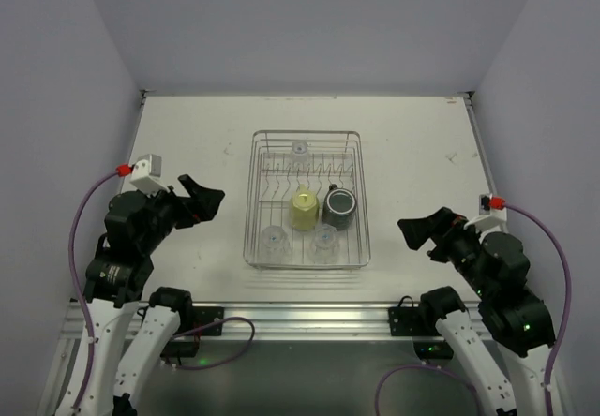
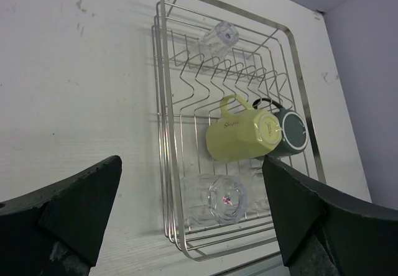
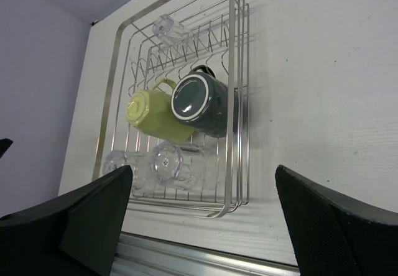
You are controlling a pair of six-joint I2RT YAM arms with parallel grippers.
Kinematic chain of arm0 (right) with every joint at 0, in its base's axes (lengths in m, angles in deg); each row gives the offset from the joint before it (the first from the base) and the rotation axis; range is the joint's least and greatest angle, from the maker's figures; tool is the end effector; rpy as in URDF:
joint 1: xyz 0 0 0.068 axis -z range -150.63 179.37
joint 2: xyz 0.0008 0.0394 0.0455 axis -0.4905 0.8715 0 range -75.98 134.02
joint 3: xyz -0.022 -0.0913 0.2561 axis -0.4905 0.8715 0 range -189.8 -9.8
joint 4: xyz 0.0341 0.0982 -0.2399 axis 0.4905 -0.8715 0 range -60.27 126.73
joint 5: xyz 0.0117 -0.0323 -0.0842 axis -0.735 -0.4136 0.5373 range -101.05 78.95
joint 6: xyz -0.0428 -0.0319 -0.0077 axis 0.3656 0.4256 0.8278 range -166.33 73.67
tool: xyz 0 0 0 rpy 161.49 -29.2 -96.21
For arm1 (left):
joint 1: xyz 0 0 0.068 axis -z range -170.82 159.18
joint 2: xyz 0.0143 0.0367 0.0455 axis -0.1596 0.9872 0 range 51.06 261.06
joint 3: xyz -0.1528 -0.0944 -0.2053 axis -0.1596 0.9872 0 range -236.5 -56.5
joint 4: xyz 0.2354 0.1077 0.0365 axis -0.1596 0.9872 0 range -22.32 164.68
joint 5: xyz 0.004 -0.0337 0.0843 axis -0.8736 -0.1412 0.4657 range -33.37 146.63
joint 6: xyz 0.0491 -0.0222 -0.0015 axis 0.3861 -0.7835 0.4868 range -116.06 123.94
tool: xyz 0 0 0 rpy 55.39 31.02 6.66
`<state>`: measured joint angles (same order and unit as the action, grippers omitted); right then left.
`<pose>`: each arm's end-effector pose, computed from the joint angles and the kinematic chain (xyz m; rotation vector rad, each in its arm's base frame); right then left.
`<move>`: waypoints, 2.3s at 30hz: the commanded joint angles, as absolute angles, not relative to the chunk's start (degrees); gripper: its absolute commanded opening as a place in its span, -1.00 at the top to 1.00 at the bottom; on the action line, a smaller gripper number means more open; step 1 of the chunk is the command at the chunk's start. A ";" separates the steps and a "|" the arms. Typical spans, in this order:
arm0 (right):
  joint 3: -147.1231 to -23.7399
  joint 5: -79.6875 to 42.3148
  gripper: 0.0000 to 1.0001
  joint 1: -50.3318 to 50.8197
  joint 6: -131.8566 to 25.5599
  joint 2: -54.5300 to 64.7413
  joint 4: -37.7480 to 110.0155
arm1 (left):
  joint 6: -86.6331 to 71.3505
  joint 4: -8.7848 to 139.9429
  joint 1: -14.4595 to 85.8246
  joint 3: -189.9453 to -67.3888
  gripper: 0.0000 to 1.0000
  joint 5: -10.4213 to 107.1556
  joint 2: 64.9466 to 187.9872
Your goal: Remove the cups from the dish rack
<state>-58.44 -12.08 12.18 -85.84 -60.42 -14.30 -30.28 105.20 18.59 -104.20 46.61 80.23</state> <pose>0.0404 0.0133 0.3345 0.3636 1.9094 0.6869 0.1034 -0.0234 0.3415 -0.3001 1.9327 -0.6764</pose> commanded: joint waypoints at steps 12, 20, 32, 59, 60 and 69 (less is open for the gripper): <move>-67.36 -21.16 -0.89 11.18 -79.38 -42.51 -12.31 | -26.12 107.76 18.76 -108.18 -0.96 43.44 84.81; -69.47 -13.17 -0.89 -1.45 -81.93 -35.82 -11.26 | -26.21 106.79 18.76 -107.30 -0.95 42.57 85.95; -73.95 3.19 -0.91 -23.53 -86.85 -15.97 -13.63 | -25.68 107.32 18.76 -106.60 -0.95 43.53 86.74; -75.54 -5.51 -0.98 -25.74 -72.53 -0.83 -5.46 | -25.33 106.62 18.76 -106.07 -0.99 39.23 84.11; -75.45 -5.51 -0.98 -25.65 -72.26 0.13 -5.46 | -25.42 106.53 18.76 -106.07 -0.99 38.97 84.19; -73.69 -6.30 -0.98 -25.74 -71.91 3.39 -4.49 | -25.07 106.27 18.76 -105.63 -1.00 37.82 84.02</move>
<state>-73.89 -5.22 -25.50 -73.23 2.96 -6.08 -26.83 106.75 18.59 -106.17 41.32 84.40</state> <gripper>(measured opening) 0.989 0.997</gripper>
